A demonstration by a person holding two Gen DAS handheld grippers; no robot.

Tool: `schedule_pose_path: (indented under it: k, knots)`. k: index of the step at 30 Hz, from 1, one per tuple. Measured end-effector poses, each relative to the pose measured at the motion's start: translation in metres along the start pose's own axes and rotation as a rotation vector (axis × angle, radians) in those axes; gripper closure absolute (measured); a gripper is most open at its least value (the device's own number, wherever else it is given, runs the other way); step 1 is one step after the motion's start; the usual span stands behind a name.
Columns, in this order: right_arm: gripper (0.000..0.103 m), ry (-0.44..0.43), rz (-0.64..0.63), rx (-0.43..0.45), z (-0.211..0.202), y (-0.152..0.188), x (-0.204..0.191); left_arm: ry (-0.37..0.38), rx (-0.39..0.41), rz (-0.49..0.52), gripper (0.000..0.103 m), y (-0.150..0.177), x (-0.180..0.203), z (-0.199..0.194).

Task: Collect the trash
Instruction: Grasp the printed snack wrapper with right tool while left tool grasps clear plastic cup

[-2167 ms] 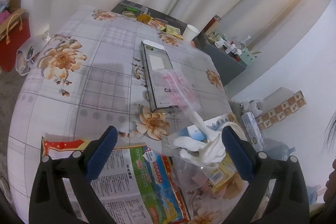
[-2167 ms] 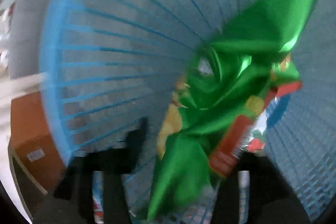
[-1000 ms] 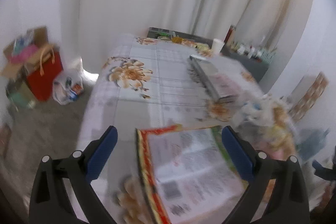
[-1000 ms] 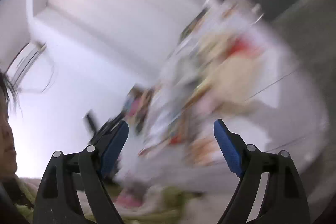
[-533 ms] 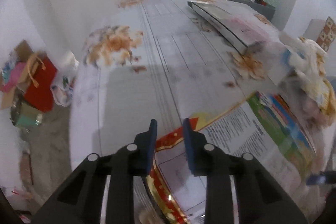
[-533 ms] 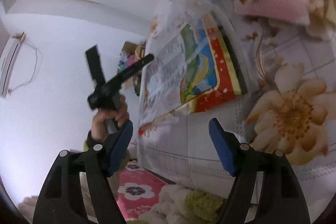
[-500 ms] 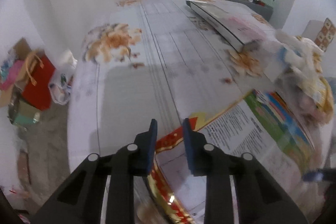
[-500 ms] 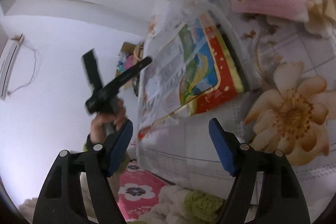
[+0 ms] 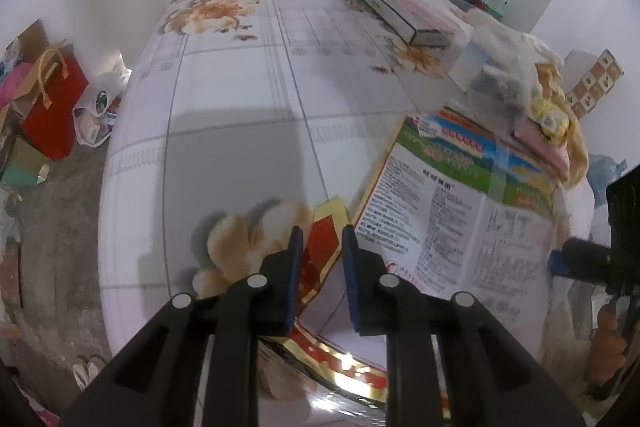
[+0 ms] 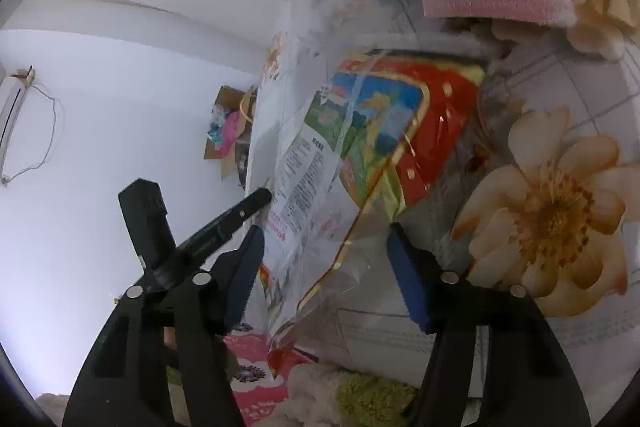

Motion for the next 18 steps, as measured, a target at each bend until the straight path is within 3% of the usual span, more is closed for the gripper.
schedule_pose_path:
  k: [7, 9, 13, 16, 18]
  knots:
    - [0.064, -0.006, 0.015, -0.015, 0.011, -0.001, -0.001, 0.052, -0.009, -0.029, 0.085, 0.026, 0.016, -0.006]
    - [0.076, 0.021, -0.006, -0.019, 0.016, -0.004, -0.003, 0.082, -0.018, -0.037, 0.085, 0.034, 0.025, -0.007]
    - [0.085, 0.071, -0.049, -0.013, 0.012, -0.009, -0.001, 0.122, -0.048, -0.012, 0.085, 0.049, 0.044, -0.009]
    - [0.095, 0.084, -0.051, -0.027, 0.022, -0.013, -0.003, 0.167, -0.075, -0.018, 0.08, 0.051, 0.051, -0.01]
    - [0.097, 0.059, -0.023, -0.037, 0.023, -0.012, 0.002, 0.186, -0.054, -0.038, 0.064, 0.042, 0.049, -0.014]
Point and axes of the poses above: each gripper's, at about its wrist camera, not at the fingertips, and z roughly the way its jaws point, x to its right, y to its underside, the point moved 3 cm from there along z, roughly the way its jaws point, and after that the axes turned 10 degrees about y, right-handed, at the moved point
